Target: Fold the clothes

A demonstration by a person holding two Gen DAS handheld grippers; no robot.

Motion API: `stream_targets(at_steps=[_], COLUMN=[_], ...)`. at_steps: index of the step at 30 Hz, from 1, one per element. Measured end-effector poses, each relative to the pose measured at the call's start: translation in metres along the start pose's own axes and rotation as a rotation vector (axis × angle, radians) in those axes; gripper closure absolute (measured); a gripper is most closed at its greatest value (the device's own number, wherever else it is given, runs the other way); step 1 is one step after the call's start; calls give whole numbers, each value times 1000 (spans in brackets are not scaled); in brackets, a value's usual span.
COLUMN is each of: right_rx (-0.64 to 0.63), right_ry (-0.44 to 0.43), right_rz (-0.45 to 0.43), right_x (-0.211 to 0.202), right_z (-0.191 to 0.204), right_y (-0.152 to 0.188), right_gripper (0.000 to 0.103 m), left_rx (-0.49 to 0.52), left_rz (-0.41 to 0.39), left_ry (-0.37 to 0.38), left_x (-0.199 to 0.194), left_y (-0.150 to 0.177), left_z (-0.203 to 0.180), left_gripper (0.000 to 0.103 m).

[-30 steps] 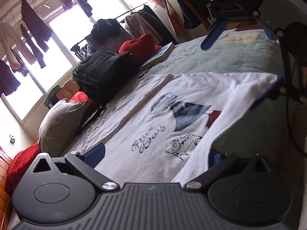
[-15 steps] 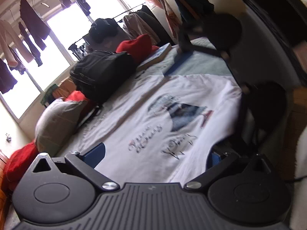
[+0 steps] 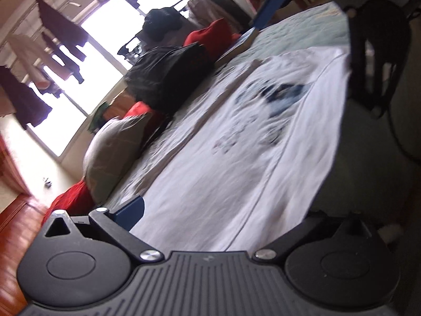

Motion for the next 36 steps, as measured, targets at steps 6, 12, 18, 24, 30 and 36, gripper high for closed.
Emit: stream_targets(at_steps=[6, 12, 18, 24, 30, 36], right_rx=[17, 18, 39, 60, 39, 44], right_ry=[3, -8, -3, 21, 91, 159], right_rz=[11, 53, 101, 96, 79, 71], right_x=[-3, 2, 5, 3, -2, -3], right_z=[-3, 1, -2, -8, -17, -35], right_y=[5, 17, 35, 35, 30, 24], right_gripper=[0, 0, 0, 0, 0, 0], left_rx=[83, 167, 208, 229, 238, 225], left_rz=[39, 76, 74, 98, 75, 61], left_ry=[-70, -139, -166, -181, -226, -266], left_x=[3, 6, 8, 12, 10, 16], left_y=[17, 33, 25, 24, 15, 4], left_z=[14, 27, 31, 37, 46, 60], left_gripper=[1, 0, 0, 0, 0, 0])
Point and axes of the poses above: each gripper's, at about its wrist camera, not at the fingertips, and x roughly the way its jaws point, z to its left, y to its underside, the point moved 9 cm from there along x, roughly the way its jaws point, and after that the axes turned 2 degrees about -y, right-handed, at the moved point
